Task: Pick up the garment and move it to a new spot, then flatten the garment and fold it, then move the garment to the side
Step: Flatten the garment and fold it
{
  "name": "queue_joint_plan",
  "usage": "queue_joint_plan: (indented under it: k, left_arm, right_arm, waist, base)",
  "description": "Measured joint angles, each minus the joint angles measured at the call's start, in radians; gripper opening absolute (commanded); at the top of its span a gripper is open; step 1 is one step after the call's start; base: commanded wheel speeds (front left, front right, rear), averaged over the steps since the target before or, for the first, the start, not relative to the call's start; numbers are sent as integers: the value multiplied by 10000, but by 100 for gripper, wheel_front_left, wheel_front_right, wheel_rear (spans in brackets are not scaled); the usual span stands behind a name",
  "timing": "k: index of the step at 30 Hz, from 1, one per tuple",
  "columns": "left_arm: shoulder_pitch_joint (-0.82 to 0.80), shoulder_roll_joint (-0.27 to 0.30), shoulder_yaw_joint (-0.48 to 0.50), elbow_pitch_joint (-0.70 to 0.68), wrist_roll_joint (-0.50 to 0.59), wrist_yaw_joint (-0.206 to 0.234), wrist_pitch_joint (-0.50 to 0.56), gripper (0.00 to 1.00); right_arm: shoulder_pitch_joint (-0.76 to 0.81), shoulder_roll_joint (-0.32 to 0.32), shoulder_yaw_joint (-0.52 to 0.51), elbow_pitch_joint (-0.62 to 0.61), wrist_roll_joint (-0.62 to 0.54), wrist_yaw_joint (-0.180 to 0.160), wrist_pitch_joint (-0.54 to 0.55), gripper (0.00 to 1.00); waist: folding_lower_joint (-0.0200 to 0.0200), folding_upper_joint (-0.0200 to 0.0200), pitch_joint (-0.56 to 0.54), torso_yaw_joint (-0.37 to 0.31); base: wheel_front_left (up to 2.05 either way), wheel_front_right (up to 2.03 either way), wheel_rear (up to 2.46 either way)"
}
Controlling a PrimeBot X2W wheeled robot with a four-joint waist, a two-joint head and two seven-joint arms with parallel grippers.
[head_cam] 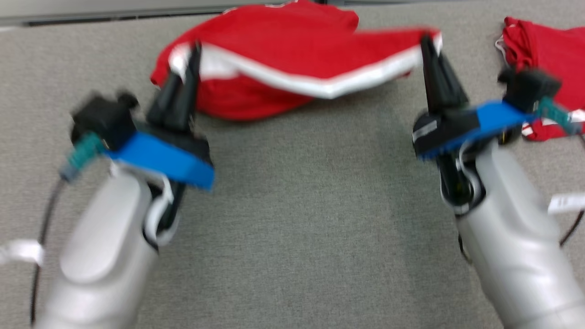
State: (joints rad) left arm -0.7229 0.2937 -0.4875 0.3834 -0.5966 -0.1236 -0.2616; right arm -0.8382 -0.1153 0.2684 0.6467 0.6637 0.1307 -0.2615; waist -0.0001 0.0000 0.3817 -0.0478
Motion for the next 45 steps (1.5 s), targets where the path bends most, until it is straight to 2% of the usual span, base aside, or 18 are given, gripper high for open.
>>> queue_joint_plan:
  k: [9, 15, 21, 25, 34, 45]
  left_arm:
    - [3597, -362, 148, -848, 616, -2, -2, 0]
    - [5485, -422, 13, -1093, 702, -4, 0, 0]
    - [6800, -564, -150, -1383, 802, -2, -2, 0]
    - [7202, -596, -385, -1538, 968, 2, -2, 0]
    - [7410, -596, -424, -1662, 968, 84, -2, 0]
    - [6977, -685, -397, -1787, 1124, 159, -2, 0]
  right_arm:
    - [3786, -391, -105, -1294, 94, 0, -2, 0]
    - [5656, -671, -144, -1910, 134, 0, 10, 0]
    - [7417, -650, -736, -2851, 188, 0, 247, 0]
    - [8404, -391, -1097, -3599, 17, 0, 614, 0]
    - [9002, -31, -2063, -4587, -514, 0, 1323, 0]
    - [7591, 75, -2245, -4462, -963, 0, 1875, 0]
  waist:
    - [-2, 0, -1280, 330]
    - [-2, 0, -2015, 370]
    - [-2, 0, -2623, 489]
    - [-2, 1, -2850, 598]
    - [0, 1, -3077, 636]
    - [1, 0, -2907, 960]
  base:
    - [0, 0, 0]
    - [0, 0, 0]
    - [0, 0, 0]
    - [0, 0, 0]
    - [0, 0, 0]
    - [0, 0, 0]
